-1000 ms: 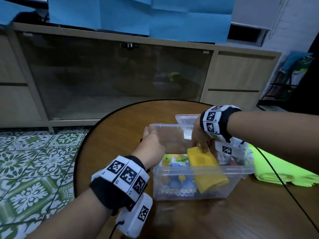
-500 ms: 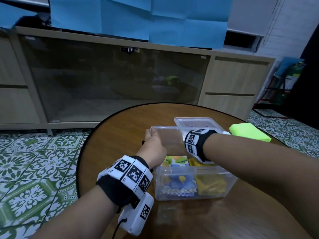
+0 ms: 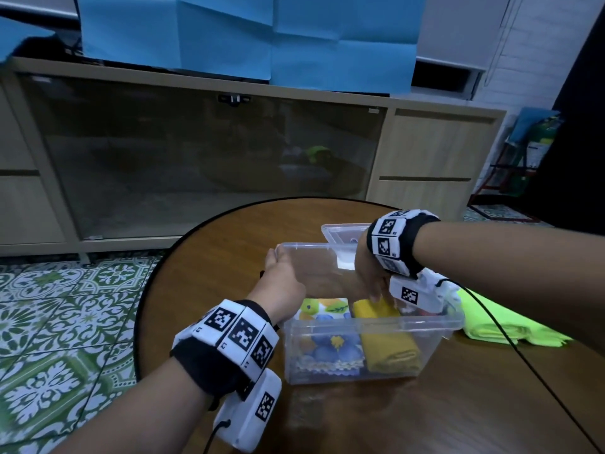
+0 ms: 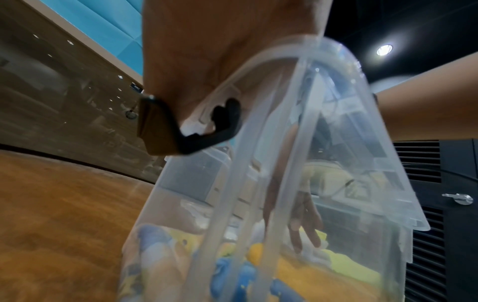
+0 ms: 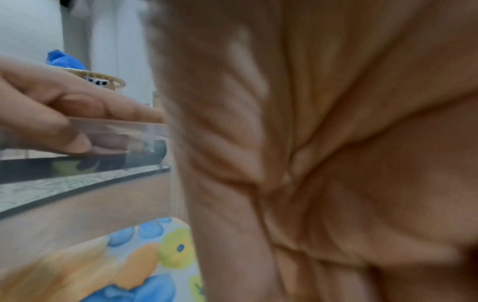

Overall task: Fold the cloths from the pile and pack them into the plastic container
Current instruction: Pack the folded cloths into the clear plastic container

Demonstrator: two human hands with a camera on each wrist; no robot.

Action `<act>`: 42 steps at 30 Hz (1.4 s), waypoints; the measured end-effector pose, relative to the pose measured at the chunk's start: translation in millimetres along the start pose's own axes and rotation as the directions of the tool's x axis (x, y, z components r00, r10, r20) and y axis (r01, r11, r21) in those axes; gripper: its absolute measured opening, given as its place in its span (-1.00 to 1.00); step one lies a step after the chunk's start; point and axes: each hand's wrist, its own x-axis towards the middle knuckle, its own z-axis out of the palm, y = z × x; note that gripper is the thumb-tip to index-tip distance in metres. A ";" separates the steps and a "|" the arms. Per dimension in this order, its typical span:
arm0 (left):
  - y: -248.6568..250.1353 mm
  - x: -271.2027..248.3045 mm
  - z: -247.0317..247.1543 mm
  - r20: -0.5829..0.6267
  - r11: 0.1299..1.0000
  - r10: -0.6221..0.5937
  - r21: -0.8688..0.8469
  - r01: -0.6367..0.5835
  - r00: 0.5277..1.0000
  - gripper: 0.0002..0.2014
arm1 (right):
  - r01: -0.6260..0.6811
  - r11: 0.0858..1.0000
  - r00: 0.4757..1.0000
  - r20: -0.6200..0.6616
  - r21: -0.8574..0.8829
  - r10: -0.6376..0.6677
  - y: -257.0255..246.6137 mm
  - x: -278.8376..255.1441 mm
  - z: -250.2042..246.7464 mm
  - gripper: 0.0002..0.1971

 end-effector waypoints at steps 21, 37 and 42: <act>-29.7 31.1 11.8 -0.075 0.971 0.118 -0.199 -0.131 0.990 -0.35 | 0.195 0.864 0.975 0.001 0.464 -0.221 45.8 1.5 -18.3 -0.86; -25.8 22.1 6.2 -0.102 0.977 0.159 -0.126 -0.172 0.982 -0.46 | -0.113 0.739 0.915 -0.221 0.664 0.339 150.7 79.9 78.7 -0.62; -16.7 11.5 5.5 -0.143 0.975 0.181 -0.106 -0.197 0.973 -0.45 | -0.112 0.637 0.925 -0.155 0.763 0.348 147.6 93.1 90.7 -0.58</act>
